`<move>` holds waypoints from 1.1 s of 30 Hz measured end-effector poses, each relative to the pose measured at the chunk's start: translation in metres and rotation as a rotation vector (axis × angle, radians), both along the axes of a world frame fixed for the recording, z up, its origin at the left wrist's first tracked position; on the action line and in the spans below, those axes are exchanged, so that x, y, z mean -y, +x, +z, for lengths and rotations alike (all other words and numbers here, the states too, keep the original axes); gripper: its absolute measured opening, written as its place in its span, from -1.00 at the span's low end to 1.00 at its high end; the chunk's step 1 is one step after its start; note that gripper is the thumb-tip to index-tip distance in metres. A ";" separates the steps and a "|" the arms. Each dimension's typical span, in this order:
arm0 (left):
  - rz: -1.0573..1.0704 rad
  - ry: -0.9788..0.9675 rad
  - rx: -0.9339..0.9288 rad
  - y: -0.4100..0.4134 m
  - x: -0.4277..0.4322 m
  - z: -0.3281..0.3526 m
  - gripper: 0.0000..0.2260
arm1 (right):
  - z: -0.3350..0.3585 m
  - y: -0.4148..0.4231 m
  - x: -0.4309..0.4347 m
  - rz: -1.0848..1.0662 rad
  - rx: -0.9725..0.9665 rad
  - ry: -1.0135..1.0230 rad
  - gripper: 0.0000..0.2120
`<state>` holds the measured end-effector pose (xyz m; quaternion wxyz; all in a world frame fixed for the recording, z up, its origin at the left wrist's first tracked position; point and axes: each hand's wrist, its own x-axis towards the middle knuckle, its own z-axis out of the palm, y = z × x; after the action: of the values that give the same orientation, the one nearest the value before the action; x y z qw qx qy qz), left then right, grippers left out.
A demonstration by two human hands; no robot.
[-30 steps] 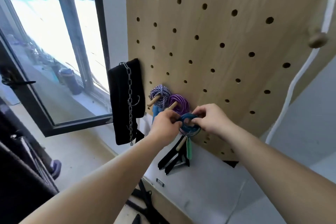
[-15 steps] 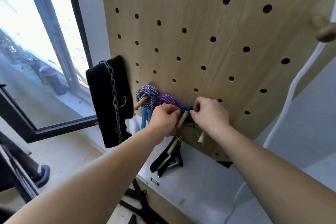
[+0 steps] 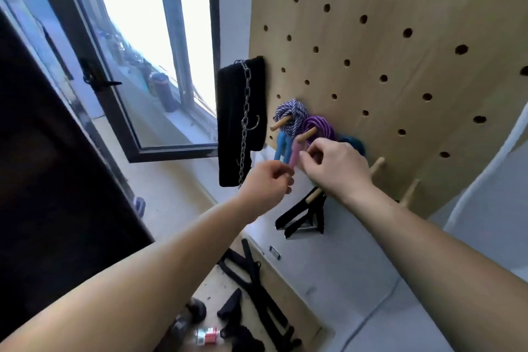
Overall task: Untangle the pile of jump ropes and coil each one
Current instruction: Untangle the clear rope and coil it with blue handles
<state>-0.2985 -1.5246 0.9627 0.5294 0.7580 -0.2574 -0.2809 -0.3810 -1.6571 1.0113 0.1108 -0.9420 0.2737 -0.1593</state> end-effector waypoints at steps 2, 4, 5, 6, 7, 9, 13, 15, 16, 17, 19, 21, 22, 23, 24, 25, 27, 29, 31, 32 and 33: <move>0.047 0.027 0.047 -0.010 -0.045 -0.017 -0.79 | -0.017 0.001 -0.042 0.136 -0.014 -0.004 -0.72; 0.099 0.079 0.066 -0.020 -0.096 -0.042 -0.80 | -0.039 0.002 -0.087 0.260 -0.071 0.002 -0.70; 0.126 0.113 0.062 -0.025 -0.124 -0.057 -0.80 | -0.052 0.000 -0.109 0.326 -0.117 0.017 -0.69; 0.152 0.147 0.054 -0.032 -0.153 -0.070 -0.80 | -0.065 -0.001 -0.132 0.390 -0.178 0.033 -0.69; 0.184 0.169 0.036 -0.040 -0.182 -0.083 -0.81 | -0.079 -0.004 -0.154 0.456 -0.242 0.046 -0.69; 0.286 0.200 0.006 -0.059 -0.240 -0.105 -0.82 | -0.106 -0.011 -0.199 0.593 -0.381 0.048 -0.69; 0.465 0.298 -0.050 -0.118 -0.352 -0.135 -0.82 | -0.158 -0.026 -0.297 0.870 -0.667 -0.028 -0.75; 0.481 0.342 -0.071 -0.156 -0.400 -0.147 -0.83 | -0.177 -0.033 -0.352 1.004 -0.757 -0.093 -0.72; 0.486 0.369 -0.079 -0.175 -0.421 -0.151 -0.80 | -0.184 -0.037 -0.381 1.060 -0.791 -0.099 -0.73; 0.494 0.413 -0.076 -0.194 -0.440 -0.156 -0.77 | -0.189 -0.042 -0.409 1.123 -0.818 -0.103 -0.77; 0.527 0.537 -0.093 -0.229 -0.475 -0.164 -0.84 | -0.199 -0.057 -0.460 1.262 -0.869 -0.125 -0.79; 0.652 0.611 -0.136 -0.266 -0.511 -0.179 -0.76 | -0.210 -0.077 -0.504 1.384 -0.912 -0.119 -0.80; 0.737 0.624 -0.161 -0.286 -0.528 -0.186 -0.69 | -0.214 -0.089 -0.524 1.411 -0.945 -0.114 -0.81; 0.819 0.627 -0.202 -0.305 -0.542 -0.192 -0.64 | -0.220 -0.100 -0.542 1.434 -0.976 -0.105 -0.82; 0.906 0.630 -0.250 -0.325 -0.555 -0.196 -0.63 | -0.227 -0.112 -0.560 1.461 -1.008 -0.097 -0.80; 1.003 0.630 -0.310 -0.345 -0.565 -0.201 -0.66 | -0.234 -0.123 -0.576 1.505 -1.029 -0.081 -0.79; 1.203 0.642 -0.405 -0.383 -0.582 -0.212 -0.75 | -0.243 -0.145 -0.608 1.600 -1.064 -0.087 -0.79; 1.387 0.619 -0.517 -0.424 -0.591 -0.224 -0.71 | -0.246 -0.169 -0.637 1.714 -1.082 -0.159 -0.81; 1.510 0.578 -0.598 -0.463 -0.594 -0.235 -0.78 | -0.248 -0.195 -0.666 1.818 -1.101 -0.214 -0.81; 1.572 0.563 -0.615 -0.481 -0.596 -0.235 -0.83 | -0.249 -0.209 -0.680 1.862 -1.110 -0.241 -0.79; 1.613 0.558 -0.639 -0.498 -0.600 -0.233 -0.82 | -0.249 -0.224 -0.695 1.909 -1.113 -0.263 -0.77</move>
<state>-0.7963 -0.9242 0.7295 0.4087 0.6947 0.5872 -0.0742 -0.6046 -0.9623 0.7620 -0.0510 -0.7103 -0.5711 0.4083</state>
